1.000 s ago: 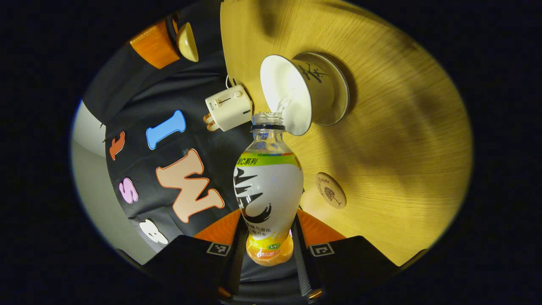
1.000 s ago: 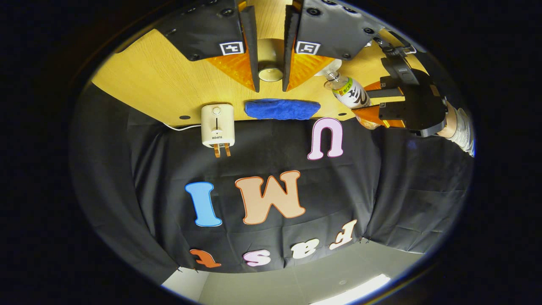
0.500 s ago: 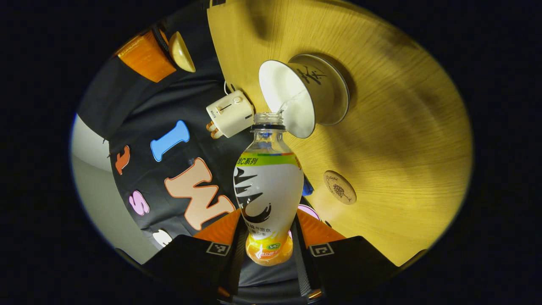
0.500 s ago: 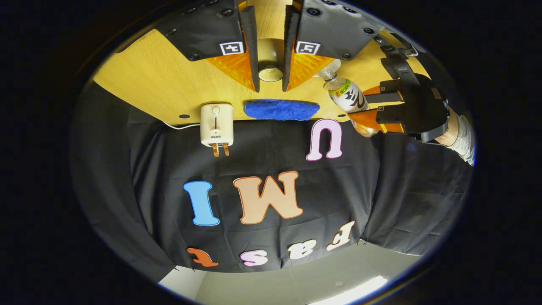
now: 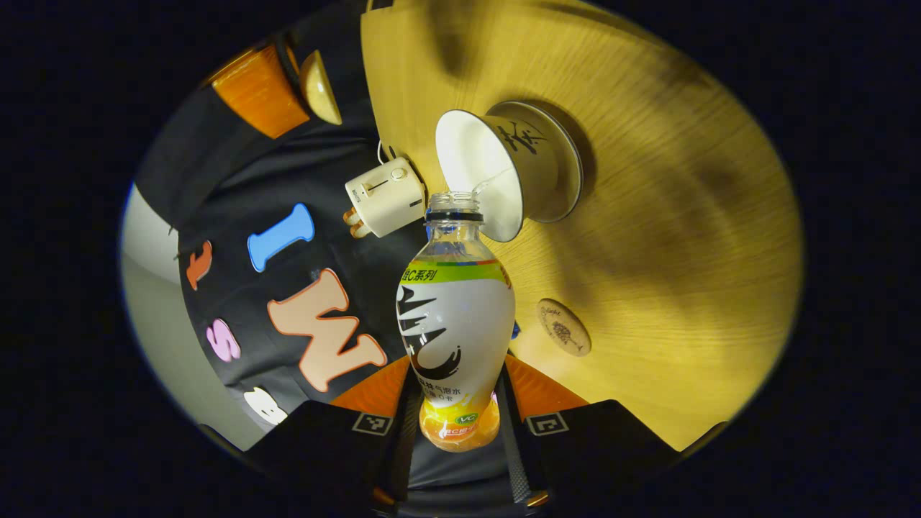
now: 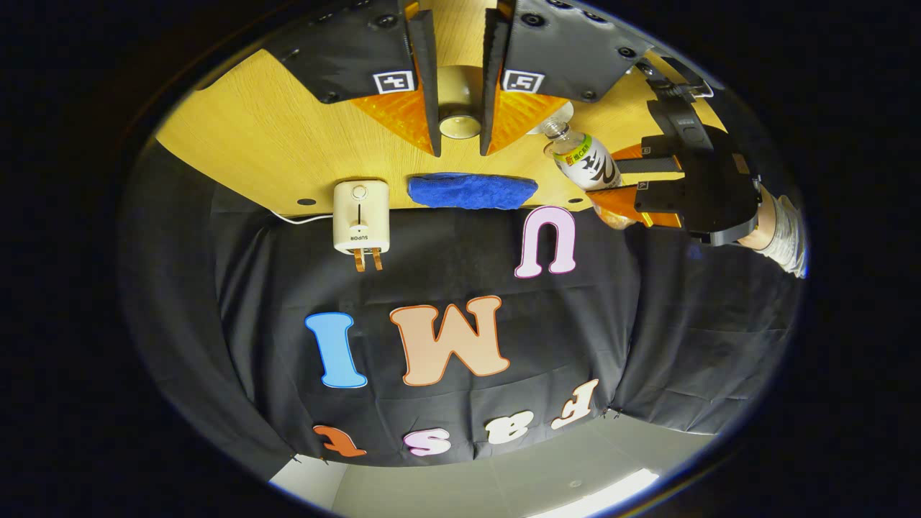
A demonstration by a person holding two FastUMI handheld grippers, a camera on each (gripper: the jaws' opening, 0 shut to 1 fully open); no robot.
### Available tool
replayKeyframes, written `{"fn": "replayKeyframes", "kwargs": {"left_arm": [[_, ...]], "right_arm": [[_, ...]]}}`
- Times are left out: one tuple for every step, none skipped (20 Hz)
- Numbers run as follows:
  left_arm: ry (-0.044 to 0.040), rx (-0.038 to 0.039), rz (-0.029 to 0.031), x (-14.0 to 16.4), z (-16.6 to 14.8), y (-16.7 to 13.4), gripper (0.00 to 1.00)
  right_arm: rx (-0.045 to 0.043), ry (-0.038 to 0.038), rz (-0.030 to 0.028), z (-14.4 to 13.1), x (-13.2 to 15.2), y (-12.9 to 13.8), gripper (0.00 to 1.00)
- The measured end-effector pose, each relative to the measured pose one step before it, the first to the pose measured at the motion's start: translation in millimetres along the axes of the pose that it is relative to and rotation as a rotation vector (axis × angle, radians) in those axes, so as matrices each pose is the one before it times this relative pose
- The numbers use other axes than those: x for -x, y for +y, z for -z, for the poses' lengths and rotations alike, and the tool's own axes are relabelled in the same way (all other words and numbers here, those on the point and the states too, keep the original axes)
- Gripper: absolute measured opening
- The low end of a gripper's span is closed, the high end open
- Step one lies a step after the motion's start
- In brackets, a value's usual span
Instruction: Open the teacup lid with one hand, grasp the water bottle and pour water into the teacup with the other hand; after pouring, place the water bottle on the coaster and then close the teacup lid.
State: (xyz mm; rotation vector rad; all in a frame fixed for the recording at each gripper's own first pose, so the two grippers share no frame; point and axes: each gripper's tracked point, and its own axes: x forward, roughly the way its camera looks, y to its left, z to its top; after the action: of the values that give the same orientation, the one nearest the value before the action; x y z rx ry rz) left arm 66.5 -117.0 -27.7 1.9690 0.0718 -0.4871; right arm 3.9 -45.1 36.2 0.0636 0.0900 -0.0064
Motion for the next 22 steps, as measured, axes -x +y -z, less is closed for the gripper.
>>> {"fn": "replayKeyframes", "kwargs": {"left_arm": [[0.00021,0.04607,0.01494,-4.46,2.64,-4.05,0.52],[-0.00037,0.0499,0.01977,-3.17,1.42,-5.08,0.52],[-0.00583,0.0405,0.01867,-2.61,-1.72,-4.04,0.52],[-0.00731,0.03966,0.01066,-0.43,1.19,-1.21,0.55],[-0.01999,0.04021,-0.00782,-1.18,-4.06,2.3,0.53],[-0.01258,0.05605,-0.00219,-0.23,-1.4,-3.62,0.54],[-0.02117,0.08264,-0.00455,2.15,-3.88,-3.17,0.53],[-0.01865,0.09924,0.00379,2.78,-4.37,-4.69,0.53],[-0.01534,0.09536,-0.002,1.12,-3.22,-3.88,0.53],[-0.01857,0.0807,-0.01308,-0.31,-2.49,2.7,0.53],[-0.00947,0.06461,-0.00743,-0.97,-0.52,0.58,0.53],[-0.00102,0.05913,0.00045,1.01,0.74,-1.47,0.53],[-0.01234,0.05212,-0.00162,-0.72,-2.14,0.51,0.53],[-0.00297,0.06228,-0.00516,-1.62,0.23,-0.66,0.53],[-0.00619,0.06068,-0.00103,0.2,0.18,-0.94,0.53],[-0.01502,0.06357,-0.00291,1.0,-2.39,2.96,0.53],[-0.00301,0.07339,-0.01062,1.27,1.78,2.9,0.53],[-0.01424,0.08295,-0.01362,0.83,-1.06,3.37,0.53],[-0.01079,0.08401,-0.00933,1.52,-0.76,4.0,0.52],[-0.01757,0.08141,-0.01822,-0.31,-1.15,6.78,0.52],[-0.00782,0.07399,-0.01197,-1.35,-1.98,5.67,0.53],[-0.01018,0.06659,-0.00623,-2.7,-1.8,4.19,0.53]], "right_arm": [[-0.00107,-0.0021,0.00393,-0.67,-0.04,-2.19,0.32],[-0.00042,-0.00116,0.00275,-0.6,0.16,-0.77,0.28],[-0.00015,-0.00042,0.00208,0.72,-0.85,-0.41,0.29],[0.00007,0.00097,0.00086,-0.17,0.68,-0.59,0.3],[0.00019,0.00253,-0.00044,1.15,-0.8,1.24,0.28],[0.00271,0.00387,-0.00232,1.75,-0.78,0.9,0.28],[0.00138,0.00361,-0.00022,1.67,-0.71,1.11,0.28],[-0.00127,0.00091,-0.00241,0.42,-0.17,1.11,0.28],[-0.00095,0.00082,-0.00314,-0.02,0.97,1.69,0.32],[0.00047,-0.00207,-0.00098,-0.55,0.01,0.54,0.32],[0.00098,-0.0008,0.0004,-0.39,0.42,0.0,0.32],[0.00033,-0.00123,0.00071,-0.11,-0.22,-0.66,0.32],[-0.00052,-0.00128,0.00111,-0.68,-0.29,-0.57,0.32],[-0.00049,-0.00084,0.0011,-0.69,0.34,-0.1,0.32],[-0.00033,-0.00043,0.00094,0.5,-0.18,-0.47,0.32],[-0.00098,-0.00058,0.00171,-0.53,-0.03,-0.73,0.3],[-0.00168,-0.00127,0.00022,0.3,0.48,-0.46,0.32],[-0.00188,0.00012,-0.00059,-0.73,-0.34,0.41,0.32],[-0.00027,0.00035,0.00059,0.9,-0.97,-0.17,0.32],[0.00039,0.00128,0.00086,0.32,-0.35,-0.14,0.3],[0.00021,0.00127,-0.00104,0.39,0.39,0.73,0.31],[0.0002,-0.00048,-0.00142,0.47,0.55,0.43,0.32]]}}
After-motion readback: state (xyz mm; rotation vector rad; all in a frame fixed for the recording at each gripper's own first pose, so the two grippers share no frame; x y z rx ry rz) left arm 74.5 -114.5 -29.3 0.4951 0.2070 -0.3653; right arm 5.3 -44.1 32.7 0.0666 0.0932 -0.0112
